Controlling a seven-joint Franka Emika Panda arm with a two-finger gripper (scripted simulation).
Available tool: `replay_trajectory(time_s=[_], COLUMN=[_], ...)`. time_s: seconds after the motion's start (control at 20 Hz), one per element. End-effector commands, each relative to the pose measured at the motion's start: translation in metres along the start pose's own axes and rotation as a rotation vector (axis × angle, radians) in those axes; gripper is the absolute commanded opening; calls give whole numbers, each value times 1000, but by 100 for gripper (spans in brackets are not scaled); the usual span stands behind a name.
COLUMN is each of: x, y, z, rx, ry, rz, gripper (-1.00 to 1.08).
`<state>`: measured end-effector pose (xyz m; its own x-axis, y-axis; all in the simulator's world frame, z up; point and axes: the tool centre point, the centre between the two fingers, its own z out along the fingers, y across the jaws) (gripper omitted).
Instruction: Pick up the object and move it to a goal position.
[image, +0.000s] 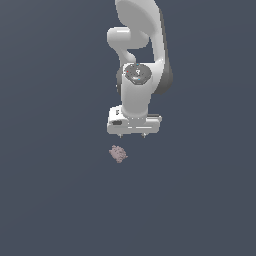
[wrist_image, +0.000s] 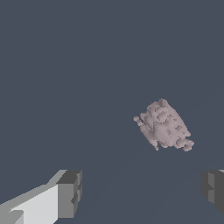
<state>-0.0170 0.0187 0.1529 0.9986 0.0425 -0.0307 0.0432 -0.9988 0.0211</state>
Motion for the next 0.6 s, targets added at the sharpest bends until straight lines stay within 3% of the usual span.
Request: replay_trajectory(time_s=[0.0,0.55], x=[0,5], y=[0,6], z=[0,-12], rx=[0,9], ry=[0,11], rz=[0,-16], gripper=[100,100])
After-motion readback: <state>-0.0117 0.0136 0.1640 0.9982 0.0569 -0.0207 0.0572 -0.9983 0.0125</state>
